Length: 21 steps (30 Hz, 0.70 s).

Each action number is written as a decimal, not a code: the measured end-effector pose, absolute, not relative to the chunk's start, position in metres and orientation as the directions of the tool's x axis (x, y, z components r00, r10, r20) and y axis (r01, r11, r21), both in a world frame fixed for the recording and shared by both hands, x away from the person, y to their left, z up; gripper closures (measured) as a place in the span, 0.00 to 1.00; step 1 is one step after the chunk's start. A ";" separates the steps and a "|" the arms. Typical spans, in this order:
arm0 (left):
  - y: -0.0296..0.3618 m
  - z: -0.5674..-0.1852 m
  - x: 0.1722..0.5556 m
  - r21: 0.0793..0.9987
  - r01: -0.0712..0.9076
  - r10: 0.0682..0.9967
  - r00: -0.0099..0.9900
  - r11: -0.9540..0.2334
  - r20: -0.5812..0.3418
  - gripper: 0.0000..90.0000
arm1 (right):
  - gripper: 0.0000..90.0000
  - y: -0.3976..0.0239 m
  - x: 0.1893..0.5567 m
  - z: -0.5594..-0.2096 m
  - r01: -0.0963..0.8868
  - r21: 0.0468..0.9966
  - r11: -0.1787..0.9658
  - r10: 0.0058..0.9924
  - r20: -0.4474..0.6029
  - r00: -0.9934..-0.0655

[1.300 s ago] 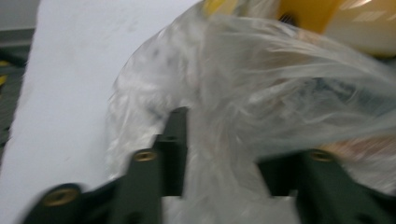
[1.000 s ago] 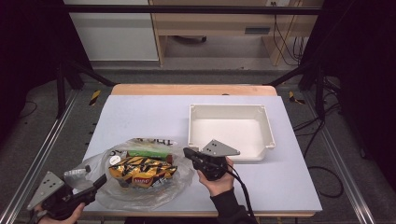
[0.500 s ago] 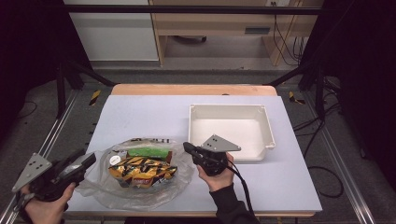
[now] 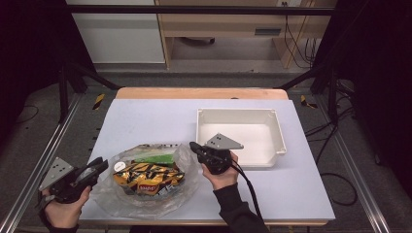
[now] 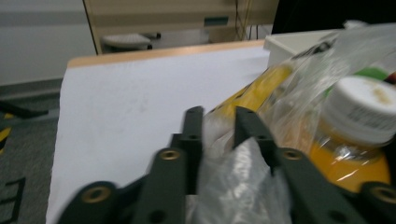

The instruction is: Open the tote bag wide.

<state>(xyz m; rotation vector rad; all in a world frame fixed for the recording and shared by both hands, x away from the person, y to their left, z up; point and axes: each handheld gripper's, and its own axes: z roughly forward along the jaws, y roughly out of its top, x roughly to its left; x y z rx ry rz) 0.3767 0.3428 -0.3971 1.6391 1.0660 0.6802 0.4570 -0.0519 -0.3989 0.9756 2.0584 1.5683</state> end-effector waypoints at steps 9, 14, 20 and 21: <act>0.327 -0.394 0.375 0.951 0.272 0.851 0.524 -0.145 -0.020 0.62 | 1.00 -0.049 0.457 -0.395 0.296 0.946 0.136 0.706 0.117 -0.698; 0.327 -0.394 0.373 0.940 0.309 0.843 0.535 -0.145 -0.046 0.83 | 1.00 -0.049 0.456 -0.392 0.293 0.946 0.138 0.703 0.115 -0.702; 0.327 -0.395 0.376 0.933 0.323 0.866 0.500 -0.160 -0.024 1.00 | 1.00 -0.048 0.457 -0.389 0.286 0.949 0.136 0.700 0.112 -0.705; 0.328 -0.396 0.379 0.935 0.317 0.881 0.472 -0.156 -0.013 1.00 | 1.00 -0.047 0.459 -0.389 0.288 0.948 0.138 0.705 0.111 -0.701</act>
